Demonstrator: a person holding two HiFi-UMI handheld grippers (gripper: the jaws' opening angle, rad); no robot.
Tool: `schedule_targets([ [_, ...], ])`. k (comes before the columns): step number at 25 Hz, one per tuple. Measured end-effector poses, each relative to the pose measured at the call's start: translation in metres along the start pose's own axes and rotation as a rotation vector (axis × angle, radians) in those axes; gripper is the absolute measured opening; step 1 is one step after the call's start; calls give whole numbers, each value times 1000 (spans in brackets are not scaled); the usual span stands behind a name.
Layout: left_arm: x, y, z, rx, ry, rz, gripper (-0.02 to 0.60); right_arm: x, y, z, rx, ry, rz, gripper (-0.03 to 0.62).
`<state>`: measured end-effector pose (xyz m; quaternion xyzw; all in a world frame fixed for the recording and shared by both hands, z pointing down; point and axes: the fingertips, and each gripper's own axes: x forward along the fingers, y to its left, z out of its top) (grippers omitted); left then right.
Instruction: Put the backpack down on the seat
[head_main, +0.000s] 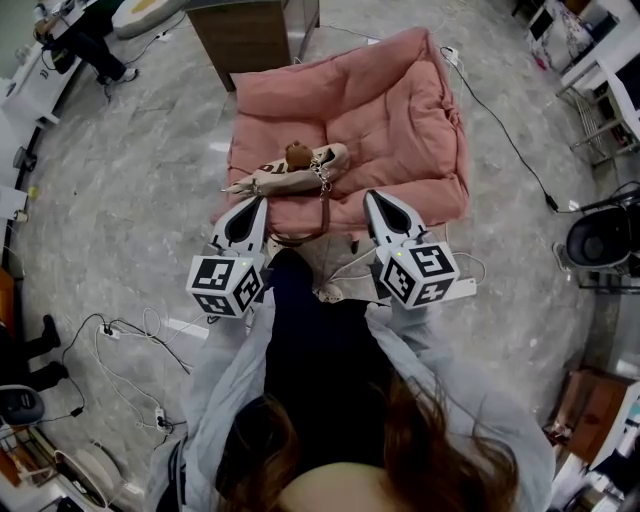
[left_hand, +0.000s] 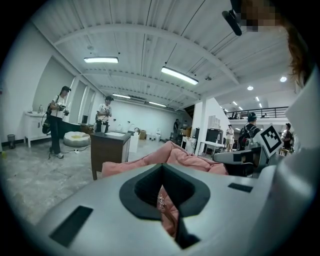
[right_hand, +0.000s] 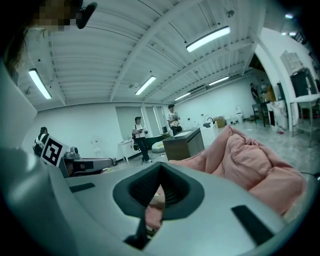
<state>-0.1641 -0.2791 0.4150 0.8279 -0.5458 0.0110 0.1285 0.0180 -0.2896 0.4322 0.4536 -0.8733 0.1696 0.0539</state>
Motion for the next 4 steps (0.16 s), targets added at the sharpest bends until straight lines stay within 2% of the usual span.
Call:
schedule_targets([
  [4, -2, 4, -2, 0, 8, 7, 17, 2, 4, -1, 6, 5, 7, 6],
])
